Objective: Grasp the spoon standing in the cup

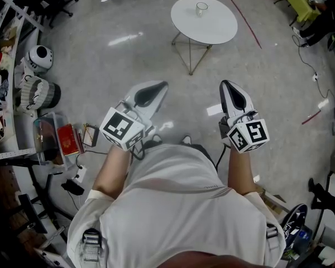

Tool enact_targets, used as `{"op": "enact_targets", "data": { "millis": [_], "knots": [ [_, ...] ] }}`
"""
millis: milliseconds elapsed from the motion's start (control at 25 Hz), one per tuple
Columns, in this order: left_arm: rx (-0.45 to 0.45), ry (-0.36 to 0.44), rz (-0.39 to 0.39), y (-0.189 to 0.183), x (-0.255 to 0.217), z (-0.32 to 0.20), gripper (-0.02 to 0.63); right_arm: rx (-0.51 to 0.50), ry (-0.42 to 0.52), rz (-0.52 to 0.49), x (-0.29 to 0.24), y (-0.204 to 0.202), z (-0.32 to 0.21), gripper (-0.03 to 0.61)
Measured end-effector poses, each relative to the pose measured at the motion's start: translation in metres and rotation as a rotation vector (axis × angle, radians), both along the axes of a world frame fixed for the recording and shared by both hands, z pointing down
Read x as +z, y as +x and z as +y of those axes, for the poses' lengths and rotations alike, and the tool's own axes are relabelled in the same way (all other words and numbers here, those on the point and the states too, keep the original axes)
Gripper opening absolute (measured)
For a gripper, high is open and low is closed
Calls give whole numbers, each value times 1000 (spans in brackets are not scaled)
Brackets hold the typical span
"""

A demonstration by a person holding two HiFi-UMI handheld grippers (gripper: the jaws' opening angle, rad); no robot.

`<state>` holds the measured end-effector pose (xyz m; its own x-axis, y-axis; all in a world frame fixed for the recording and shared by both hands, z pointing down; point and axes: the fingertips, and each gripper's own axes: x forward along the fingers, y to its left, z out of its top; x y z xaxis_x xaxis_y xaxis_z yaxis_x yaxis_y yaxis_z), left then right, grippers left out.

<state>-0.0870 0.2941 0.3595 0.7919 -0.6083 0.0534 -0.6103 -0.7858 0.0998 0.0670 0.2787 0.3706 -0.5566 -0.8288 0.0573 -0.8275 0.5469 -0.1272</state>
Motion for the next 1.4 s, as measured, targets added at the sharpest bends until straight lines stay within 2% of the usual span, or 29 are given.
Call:
{"op": "enact_targets", "data": {
  "millis": [240, 800, 1120, 1400],
  "knots": [
    [2, -8, 18, -23, 4, 1, 2, 13, -13, 1, 0, -19, 2, 5],
    [-28, -18, 62, -112, 13, -6, 2, -8, -15, 49, -5, -105, -20, 5],
    [-19, -26, 52, -103, 20, -41, 2, -4, -30, 44, 5, -96, -59, 5],
    [-33, -12, 28, -67, 10, -102, 2, -13, -11, 14, -1, -59, -121, 5]
  ]
}}
